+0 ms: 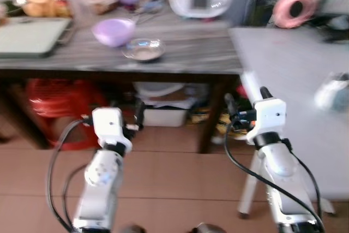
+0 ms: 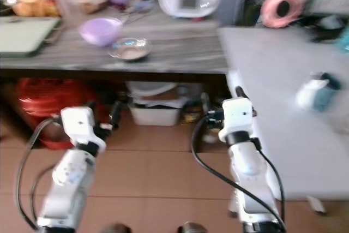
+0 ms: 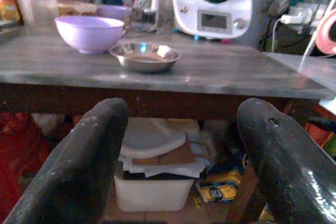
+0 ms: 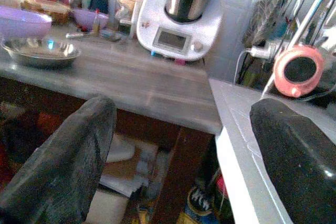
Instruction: Setting the table
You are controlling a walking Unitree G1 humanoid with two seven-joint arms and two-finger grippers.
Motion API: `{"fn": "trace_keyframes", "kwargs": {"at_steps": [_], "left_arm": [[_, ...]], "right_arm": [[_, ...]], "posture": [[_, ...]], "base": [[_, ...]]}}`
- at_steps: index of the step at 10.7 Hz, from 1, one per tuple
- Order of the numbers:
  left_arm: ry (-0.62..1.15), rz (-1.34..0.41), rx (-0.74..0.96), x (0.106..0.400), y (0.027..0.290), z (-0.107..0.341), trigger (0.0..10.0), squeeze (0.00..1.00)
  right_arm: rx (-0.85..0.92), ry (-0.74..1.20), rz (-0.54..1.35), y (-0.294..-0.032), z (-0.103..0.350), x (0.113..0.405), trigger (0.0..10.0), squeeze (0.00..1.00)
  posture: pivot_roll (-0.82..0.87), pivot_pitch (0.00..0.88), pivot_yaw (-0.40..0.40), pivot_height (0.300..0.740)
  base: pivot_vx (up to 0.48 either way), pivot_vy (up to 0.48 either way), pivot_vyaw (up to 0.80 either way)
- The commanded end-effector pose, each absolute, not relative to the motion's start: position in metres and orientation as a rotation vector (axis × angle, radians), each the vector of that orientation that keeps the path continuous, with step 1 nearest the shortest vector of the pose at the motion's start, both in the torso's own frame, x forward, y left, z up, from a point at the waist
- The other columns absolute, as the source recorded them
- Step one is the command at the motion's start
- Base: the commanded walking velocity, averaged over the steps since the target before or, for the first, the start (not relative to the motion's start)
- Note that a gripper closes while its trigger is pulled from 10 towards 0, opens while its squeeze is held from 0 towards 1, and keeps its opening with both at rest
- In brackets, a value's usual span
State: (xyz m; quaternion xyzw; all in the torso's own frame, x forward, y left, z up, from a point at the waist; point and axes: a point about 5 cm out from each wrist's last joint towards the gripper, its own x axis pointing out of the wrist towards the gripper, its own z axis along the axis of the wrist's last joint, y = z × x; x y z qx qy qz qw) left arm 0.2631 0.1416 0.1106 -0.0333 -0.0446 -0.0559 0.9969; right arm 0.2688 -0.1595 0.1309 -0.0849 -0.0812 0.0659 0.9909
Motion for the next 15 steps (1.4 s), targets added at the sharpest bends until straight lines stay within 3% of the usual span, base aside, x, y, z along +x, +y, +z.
{"fn": "trace_keyframes", "kwargs": {"at_steps": [1,10,15], "left_arm": [[-0.095,-0.114,-0.064,0.266,0.144,0.114,10.0,0.0],[-0.098,-0.128,-0.06,0.264,0.141,0.117,10.0,0.0],[-0.076,-0.122,-0.054,0.262,0.141,0.114,10.0,0.0]], "right_arm": [[-0.169,-0.189,0.147,-0.156,0.137,0.271,10.0,0.0],[-0.161,-0.175,0.14,-0.156,0.136,0.274,10.0,0.0],[-0.136,-0.1,0.169,-0.161,0.128,0.283,10.0,0.0]], "posture": [[-0.03,0.08,-0.008,0.74],[-0.04,0.106,0.0,0.74],[-0.04,0.121,0.004,0.74]], "base": [[0.0,-0.446,0.0],[0.0,-0.452,0.0],[0.0,0.0,0.0]]}}
